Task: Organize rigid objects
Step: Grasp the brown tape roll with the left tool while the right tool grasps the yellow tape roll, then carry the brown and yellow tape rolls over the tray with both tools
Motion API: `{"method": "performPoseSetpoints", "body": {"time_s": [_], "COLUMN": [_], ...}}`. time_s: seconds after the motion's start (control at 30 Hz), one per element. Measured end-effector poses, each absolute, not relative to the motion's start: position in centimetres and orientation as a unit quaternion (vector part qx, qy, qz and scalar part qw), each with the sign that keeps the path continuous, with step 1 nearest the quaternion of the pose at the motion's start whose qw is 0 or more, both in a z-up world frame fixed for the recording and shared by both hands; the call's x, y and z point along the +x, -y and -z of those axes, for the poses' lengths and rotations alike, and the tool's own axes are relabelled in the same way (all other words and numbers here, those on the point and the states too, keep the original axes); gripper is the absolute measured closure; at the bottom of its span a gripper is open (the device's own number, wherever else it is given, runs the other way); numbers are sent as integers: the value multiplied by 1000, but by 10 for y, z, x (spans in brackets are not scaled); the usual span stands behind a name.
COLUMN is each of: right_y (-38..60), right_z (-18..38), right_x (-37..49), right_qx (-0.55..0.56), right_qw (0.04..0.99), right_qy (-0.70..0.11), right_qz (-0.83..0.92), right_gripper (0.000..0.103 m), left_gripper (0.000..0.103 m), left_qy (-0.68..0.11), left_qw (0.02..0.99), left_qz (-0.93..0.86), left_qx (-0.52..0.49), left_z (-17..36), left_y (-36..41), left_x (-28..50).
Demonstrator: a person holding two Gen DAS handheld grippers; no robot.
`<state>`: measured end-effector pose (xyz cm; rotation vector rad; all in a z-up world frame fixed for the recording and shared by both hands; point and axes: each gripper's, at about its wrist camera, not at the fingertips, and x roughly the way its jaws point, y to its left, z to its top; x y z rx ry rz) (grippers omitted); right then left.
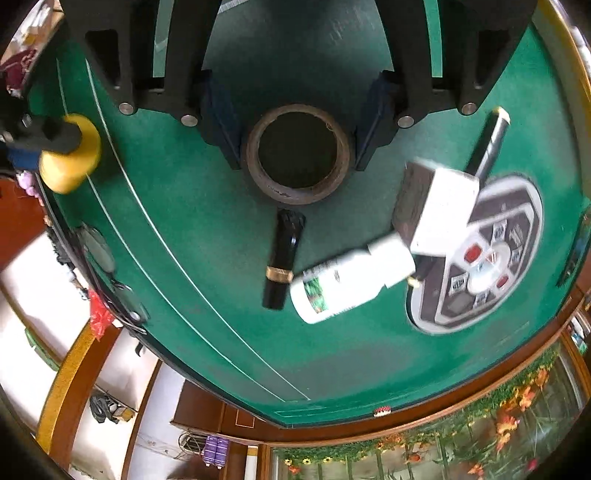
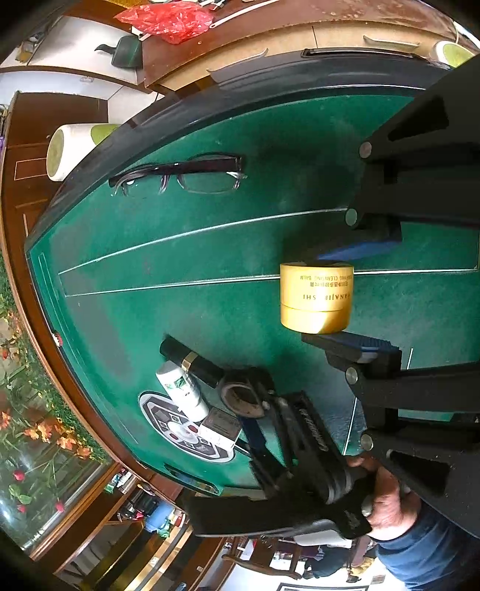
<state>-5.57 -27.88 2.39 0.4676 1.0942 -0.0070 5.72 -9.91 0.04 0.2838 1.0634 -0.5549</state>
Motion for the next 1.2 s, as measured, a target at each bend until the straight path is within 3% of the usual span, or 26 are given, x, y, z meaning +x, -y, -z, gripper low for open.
{"method": "performPoseSetpoints", "body": {"time_s": [0.37, 1.2], "right_y": [233, 100], "right_z": [-21, -35], "right_x": [-37, -2], "right_qx": [195, 96], "right_qw": [827, 827], "right_qy": [-525, -527], "right_qz": [-49, -172], "right_gripper": [69, 69], "left_gripper": [41, 41], "left_qy": [-479, -426], "left_qw": [840, 898], "left_qz": [228, 88], "left_qx": [113, 62], "left_z": [-20, -62], "left_y": [40, -88], "left_x": [11, 8]}}
